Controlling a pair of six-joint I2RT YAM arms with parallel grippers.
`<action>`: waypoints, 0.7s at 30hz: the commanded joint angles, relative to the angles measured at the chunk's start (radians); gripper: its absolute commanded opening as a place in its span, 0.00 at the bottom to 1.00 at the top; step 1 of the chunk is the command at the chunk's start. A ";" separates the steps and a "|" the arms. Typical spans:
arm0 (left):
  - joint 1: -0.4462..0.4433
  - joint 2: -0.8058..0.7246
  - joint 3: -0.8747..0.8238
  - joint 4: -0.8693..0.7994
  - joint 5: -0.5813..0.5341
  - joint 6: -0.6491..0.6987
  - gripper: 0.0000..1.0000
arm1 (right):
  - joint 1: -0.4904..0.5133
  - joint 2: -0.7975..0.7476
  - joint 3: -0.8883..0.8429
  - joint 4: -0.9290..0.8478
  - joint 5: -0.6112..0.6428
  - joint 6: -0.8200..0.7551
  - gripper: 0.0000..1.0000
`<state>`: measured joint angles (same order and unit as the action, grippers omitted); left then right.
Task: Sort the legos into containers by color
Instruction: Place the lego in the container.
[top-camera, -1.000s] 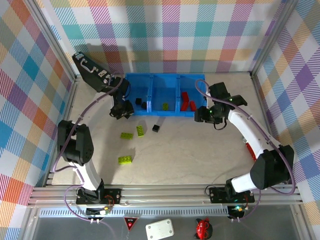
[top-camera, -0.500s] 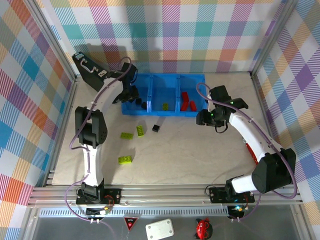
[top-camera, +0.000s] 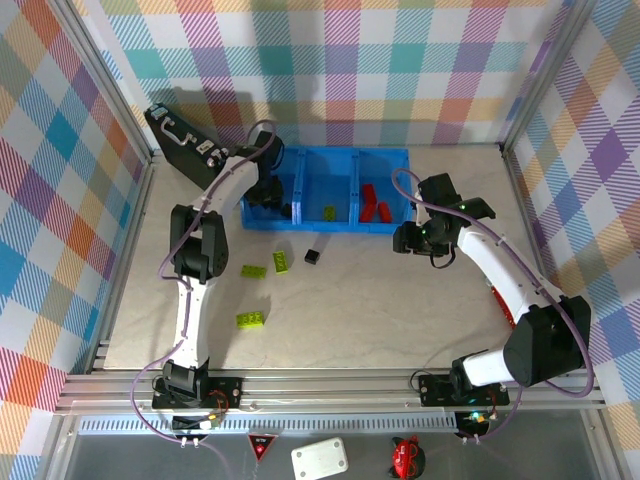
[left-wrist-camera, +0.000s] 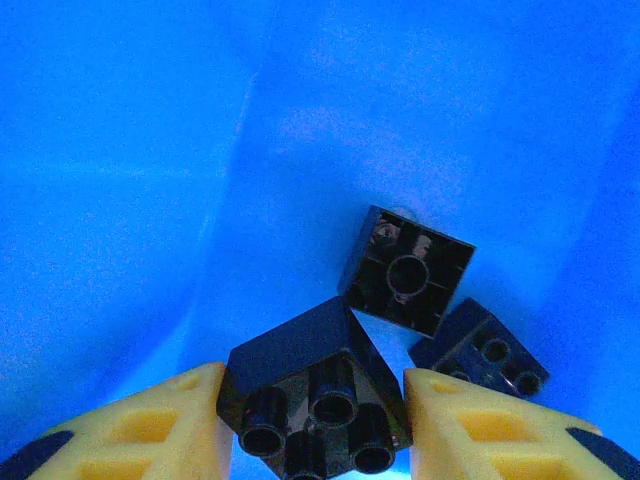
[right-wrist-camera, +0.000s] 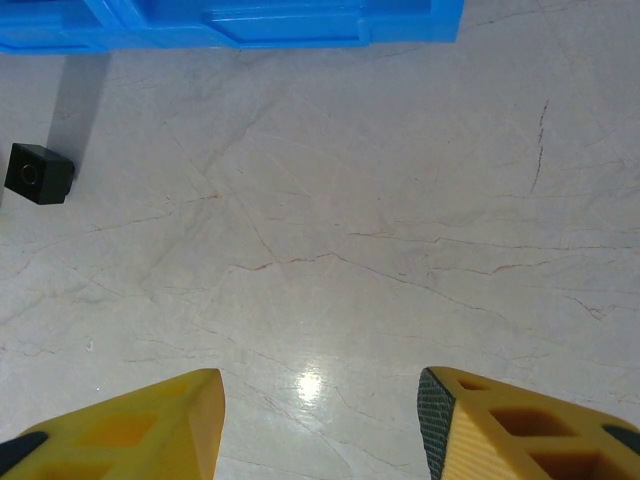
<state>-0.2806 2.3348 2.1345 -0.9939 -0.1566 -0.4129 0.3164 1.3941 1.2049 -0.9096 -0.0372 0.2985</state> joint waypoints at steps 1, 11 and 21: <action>0.008 0.016 0.033 -0.023 -0.067 0.016 0.44 | 0.006 -0.024 -0.014 -0.009 0.003 -0.002 0.55; -0.006 0.037 0.054 -0.024 -0.043 0.008 0.52 | 0.007 -0.029 -0.018 -0.012 0.008 -0.003 0.55; -0.031 -0.012 0.024 -0.051 -0.038 -0.004 0.55 | 0.006 -0.036 -0.011 -0.011 -0.001 -0.002 0.55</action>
<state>-0.2993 2.3539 2.1670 -1.0065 -0.1852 -0.4038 0.3183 1.3914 1.1957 -0.9096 -0.0341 0.2985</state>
